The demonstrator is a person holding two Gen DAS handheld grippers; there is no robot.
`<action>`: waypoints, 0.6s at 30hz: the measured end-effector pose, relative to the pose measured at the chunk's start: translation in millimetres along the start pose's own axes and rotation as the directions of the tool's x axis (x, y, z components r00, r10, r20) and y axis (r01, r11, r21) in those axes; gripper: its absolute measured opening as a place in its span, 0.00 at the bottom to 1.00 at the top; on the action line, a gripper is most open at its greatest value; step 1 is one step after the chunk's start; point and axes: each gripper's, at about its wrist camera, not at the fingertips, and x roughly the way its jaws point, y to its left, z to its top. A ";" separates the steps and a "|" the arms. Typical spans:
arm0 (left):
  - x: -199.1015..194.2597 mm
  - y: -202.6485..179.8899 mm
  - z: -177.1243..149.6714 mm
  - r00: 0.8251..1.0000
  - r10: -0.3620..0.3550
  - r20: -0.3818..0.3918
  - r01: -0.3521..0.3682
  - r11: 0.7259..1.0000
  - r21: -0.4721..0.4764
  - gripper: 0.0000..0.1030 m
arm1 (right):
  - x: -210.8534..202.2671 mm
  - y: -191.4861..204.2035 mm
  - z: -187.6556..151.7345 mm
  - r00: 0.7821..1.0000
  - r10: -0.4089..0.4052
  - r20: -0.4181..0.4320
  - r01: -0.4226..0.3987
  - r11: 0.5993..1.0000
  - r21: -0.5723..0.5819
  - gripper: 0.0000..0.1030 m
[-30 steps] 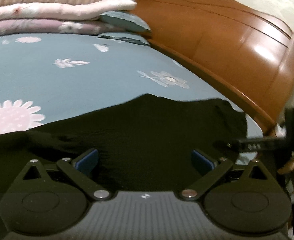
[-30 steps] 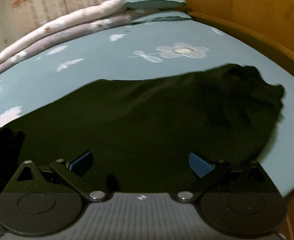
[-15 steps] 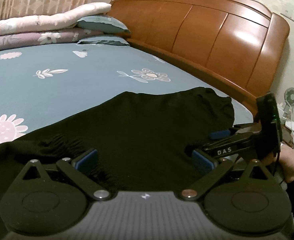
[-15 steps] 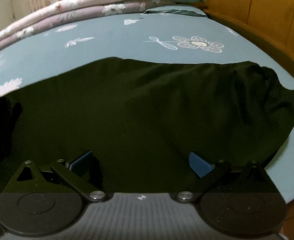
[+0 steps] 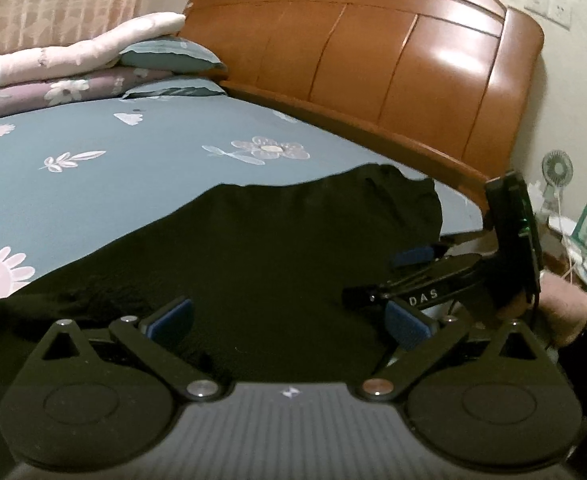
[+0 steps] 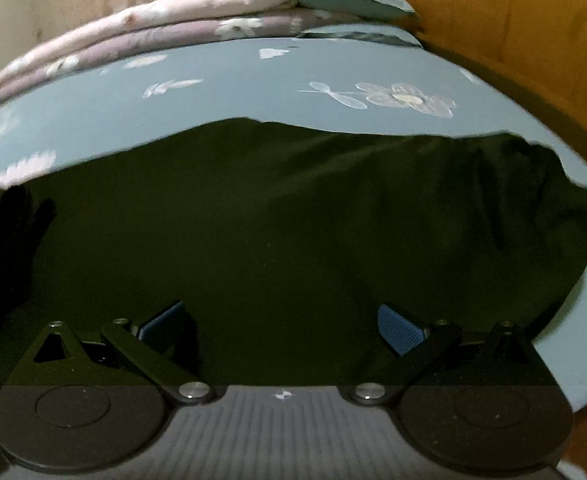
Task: Fold clothes
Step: 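Press along the black shorts with the open right gripper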
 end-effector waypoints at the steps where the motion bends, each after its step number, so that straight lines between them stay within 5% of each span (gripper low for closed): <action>1: 2.2 -0.4 -0.5 1.000 0.008 -0.007 -0.008 1.000 0.003 0.99 | 0.9 0.6 -1.2 1.000 0.000 0.002 0.000 1.000 -0.008 1.00; 7: 1.0 0.0 -2.4 0.999 0.029 0.021 -0.030 0.999 0.029 0.99 | 1.9 -1.0 -4.2 1.000 0.009 0.013 -0.009 0.999 -0.035 1.00; 11: -13.7 -2.2 -5.0 0.997 0.004 0.073 -0.014 0.991 0.135 0.99 | 3.4 -0.2 -1.4 1.000 0.003 -0.003 -0.003 0.999 -0.039 1.00; 18: -37.9 0.0 15.5 0.999 0.015 0.037 -0.027 0.944 0.330 0.99 | 3.6 0.9 4.6 1.000 0.002 -0.029 -0.003 0.999 -0.039 1.00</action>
